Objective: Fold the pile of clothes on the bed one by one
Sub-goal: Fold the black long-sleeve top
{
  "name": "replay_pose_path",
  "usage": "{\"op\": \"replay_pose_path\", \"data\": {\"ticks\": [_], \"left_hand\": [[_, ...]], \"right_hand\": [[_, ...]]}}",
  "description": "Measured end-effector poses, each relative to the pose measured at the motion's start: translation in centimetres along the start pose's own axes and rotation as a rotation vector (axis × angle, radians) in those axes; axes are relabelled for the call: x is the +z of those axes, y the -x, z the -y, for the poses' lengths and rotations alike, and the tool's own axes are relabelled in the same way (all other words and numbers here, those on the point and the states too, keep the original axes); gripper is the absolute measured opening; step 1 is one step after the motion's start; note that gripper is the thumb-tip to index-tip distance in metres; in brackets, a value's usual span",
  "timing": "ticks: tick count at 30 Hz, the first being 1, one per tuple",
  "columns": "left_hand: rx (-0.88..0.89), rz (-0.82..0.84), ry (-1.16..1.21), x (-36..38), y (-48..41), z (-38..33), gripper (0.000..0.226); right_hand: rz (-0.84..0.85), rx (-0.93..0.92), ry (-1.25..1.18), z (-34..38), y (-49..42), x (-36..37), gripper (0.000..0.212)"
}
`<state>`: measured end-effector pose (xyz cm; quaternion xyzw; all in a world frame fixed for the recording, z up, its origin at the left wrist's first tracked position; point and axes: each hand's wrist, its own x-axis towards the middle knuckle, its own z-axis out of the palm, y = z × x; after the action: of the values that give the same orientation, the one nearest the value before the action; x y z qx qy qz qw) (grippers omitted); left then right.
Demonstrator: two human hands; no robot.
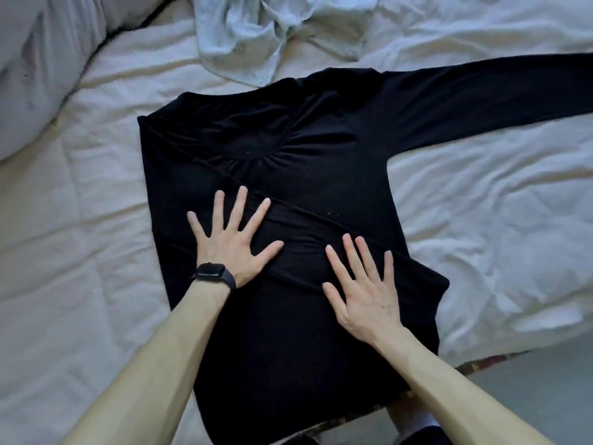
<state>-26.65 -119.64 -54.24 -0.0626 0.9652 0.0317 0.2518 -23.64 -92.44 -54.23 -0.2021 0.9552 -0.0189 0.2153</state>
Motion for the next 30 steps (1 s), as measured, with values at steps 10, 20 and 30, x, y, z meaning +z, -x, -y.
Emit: {"op": "replay_pose_path", "data": {"ticks": [10,20,30], "left_hand": [[0.002,-0.052,0.139,-0.7,2.6,-7.5,0.072],[-0.514,0.106,0.189,-1.0,3.8,-18.8,0.061],[-0.137,0.103,0.221,-8.9,-5.2,-38.5,0.063]], "right_hand": [[-0.076,-0.028,-0.004,-6.6,5.0,0.3,0.064],[-0.091,-0.484,-0.161,-17.5,7.7,-1.5,0.058],[-0.015,-0.064,-0.142,-41.2,-2.4,-9.9,0.063]]}}
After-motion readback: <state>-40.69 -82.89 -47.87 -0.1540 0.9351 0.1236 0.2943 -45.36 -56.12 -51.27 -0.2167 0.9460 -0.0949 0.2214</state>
